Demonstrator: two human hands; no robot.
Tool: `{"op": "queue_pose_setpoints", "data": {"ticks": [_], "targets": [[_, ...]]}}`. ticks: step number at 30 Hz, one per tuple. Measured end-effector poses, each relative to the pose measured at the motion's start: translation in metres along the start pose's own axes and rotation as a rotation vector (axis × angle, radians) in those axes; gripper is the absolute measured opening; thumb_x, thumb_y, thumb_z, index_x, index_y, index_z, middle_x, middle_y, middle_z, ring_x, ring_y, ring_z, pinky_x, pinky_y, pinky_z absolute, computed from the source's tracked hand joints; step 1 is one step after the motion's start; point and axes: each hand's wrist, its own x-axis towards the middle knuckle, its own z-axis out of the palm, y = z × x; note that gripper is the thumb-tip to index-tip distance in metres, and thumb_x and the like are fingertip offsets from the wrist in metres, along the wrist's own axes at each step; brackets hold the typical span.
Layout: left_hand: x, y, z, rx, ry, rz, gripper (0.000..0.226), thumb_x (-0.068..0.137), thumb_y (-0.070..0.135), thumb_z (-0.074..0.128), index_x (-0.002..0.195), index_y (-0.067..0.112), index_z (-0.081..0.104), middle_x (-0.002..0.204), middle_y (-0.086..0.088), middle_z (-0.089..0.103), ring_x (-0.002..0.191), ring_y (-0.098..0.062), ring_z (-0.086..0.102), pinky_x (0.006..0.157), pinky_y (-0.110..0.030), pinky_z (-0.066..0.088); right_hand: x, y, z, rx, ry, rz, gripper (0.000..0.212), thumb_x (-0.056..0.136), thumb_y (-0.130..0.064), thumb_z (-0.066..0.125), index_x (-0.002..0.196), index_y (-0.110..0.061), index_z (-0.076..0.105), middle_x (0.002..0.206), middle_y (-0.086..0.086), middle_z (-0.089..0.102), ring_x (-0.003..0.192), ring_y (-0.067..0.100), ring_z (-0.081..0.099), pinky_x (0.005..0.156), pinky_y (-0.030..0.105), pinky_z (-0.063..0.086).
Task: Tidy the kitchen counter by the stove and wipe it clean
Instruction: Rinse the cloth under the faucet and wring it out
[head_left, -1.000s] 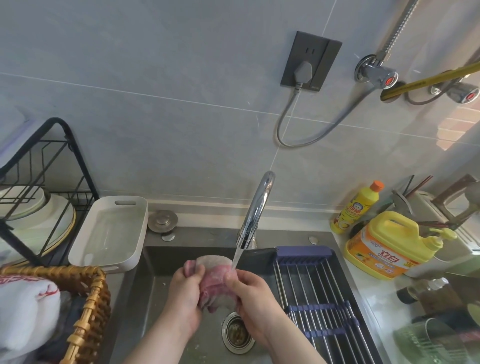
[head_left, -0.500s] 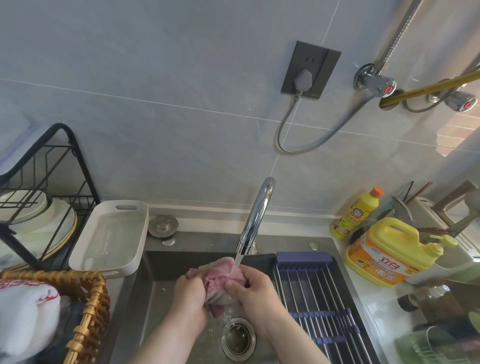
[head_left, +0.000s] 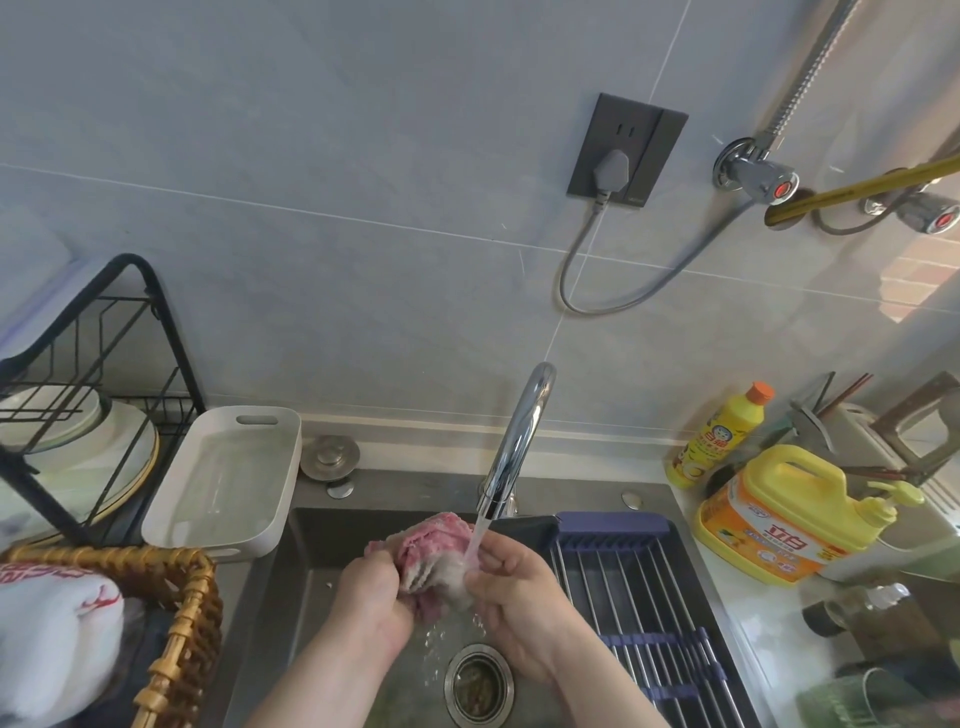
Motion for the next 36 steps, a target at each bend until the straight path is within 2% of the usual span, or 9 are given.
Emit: {"op": "queue_pose_setpoints", "data": {"ticks": [4, 9, 13, 16, 20, 25, 29, 31, 36], "targets": [[-0.008, 0.0, -0.007, 0.026, -0.198, 0.086, 0.043, 0.094, -0.004, 0.047, 0.056, -0.001, 0.065, 0.05, -0.012, 0.062, 0.037, -0.021, 0.058, 0.036, -0.026, 0.044, 0.004, 0.004, -0.002, -0.085, 0.075, 0.007, 0.028, 0.082, 0.004, 0.065, 0.106, -0.008, 0.074, 0.113, 0.026, 0.068, 0.1, 0.038, 0.067, 0.091, 0.051, 0.054], [-0.007, 0.005, -0.021, 0.041, -0.375, 0.1, 0.008, 0.082, -0.006, 0.057, 0.085, 0.002, 0.057, 0.062, -0.012, 0.061, 0.048, -0.024, 0.059, 0.04, -0.029, 0.044, 0.0, -0.001, -0.016, 0.083, -0.063, 0.05, 0.054, 0.079, 0.026, 0.039, 0.122, 0.004, 0.063, 0.12, 0.031, 0.063, 0.109, 0.039, 0.064, 0.093, 0.045, 0.053], [-0.005, 0.004, -0.027, 0.131, -0.493, 0.126, 0.048, 0.065, -0.01, 0.07, 0.109, 0.001, 0.054, 0.088, -0.023, 0.064, 0.069, -0.033, 0.064, 0.047, -0.035, 0.046, 0.0, -0.003, -0.015, 0.169, -0.022, 0.09, 0.034, 0.09, -0.003, 0.057, 0.121, 0.011, 0.058, 0.122, 0.038, 0.058, 0.108, 0.045, 0.062, 0.094, 0.054, 0.05], [-0.003, 0.0, -0.03, 0.228, -0.553, 0.136, 0.064, 0.06, -0.008, 0.069, 0.119, 0.007, 0.052, 0.094, -0.022, 0.066, 0.077, -0.036, 0.062, 0.055, -0.038, 0.047, 0.004, -0.003, -0.008, 0.123, 0.145, 0.222, 0.052, 0.095, -0.039, 0.056, 0.111, 0.009, 0.067, 0.115, 0.037, 0.062, 0.104, 0.047, 0.064, 0.095, 0.059, 0.049], [-0.01, -0.002, -0.03, 0.279, -0.613, 0.123, 0.064, 0.055, -0.011, 0.064, 0.115, 0.011, 0.06, 0.098, -0.02, 0.068, 0.085, -0.033, 0.066, 0.067, -0.04, 0.055, 0.007, -0.004, -0.002, 0.16, 0.21, 0.366, 0.046, 0.08, -0.026, 0.066, 0.116, 0.002, 0.065, 0.111, 0.027, 0.069, 0.097, 0.04, 0.069, 0.093, 0.054, 0.051], [-0.003, 0.001, -0.028, 0.312, -0.296, 0.175, 0.014, 0.083, 0.002, 0.064, 0.096, 0.007, 0.062, 0.099, -0.02, 0.067, 0.084, -0.03, 0.063, 0.069, -0.035, 0.047, 0.0, 0.002, -0.006, 0.287, 0.1, 0.158, 0.047, 0.089, -0.01, 0.059, 0.135, 0.0, 0.052, 0.133, 0.033, 0.053, 0.124, 0.048, 0.052, 0.108, 0.061, 0.036], [0.008, -0.006, -0.028, 0.679, 0.049, 0.543, 0.028, 0.084, 0.013, 0.072, 0.11, 0.018, 0.061, 0.114, -0.003, 0.062, 0.106, -0.02, 0.057, 0.088, -0.032, 0.041, 0.001, 0.005, -0.011, 0.314, 0.061, 0.081, 0.053, 0.083, -0.009, 0.066, 0.135, -0.007, 0.055, 0.132, 0.031, 0.055, 0.112, 0.044, 0.058, 0.092, 0.052, 0.047], [0.001, -0.005, -0.021, 0.606, -0.101, 0.503, 0.008, 0.091, 0.02, 0.065, 0.098, 0.017, 0.068, 0.105, -0.008, 0.07, 0.098, -0.021, 0.064, 0.084, -0.035, 0.048, 0.0, 0.005, -0.011, 0.236, 0.035, 0.021, 0.05, 0.083, -0.008, 0.062, 0.134, -0.007, 0.057, 0.129, 0.03, 0.058, 0.11, 0.041, 0.06, 0.087, 0.046, 0.051], [-0.003, -0.002, -0.008, 0.489, -0.489, 0.119, 0.046, 0.087, 0.048, 0.064, 0.114, 0.01, 0.068, 0.108, -0.014, 0.073, 0.1, -0.033, 0.069, 0.082, -0.048, 0.057, 0.0, 0.014, -0.011, -0.098, -0.022, 0.051, 0.058, 0.071, -0.004, 0.061, 0.127, -0.019, 0.065, 0.112, 0.03, 0.065, 0.097, 0.044, 0.064, 0.081, 0.048, 0.049]]}}
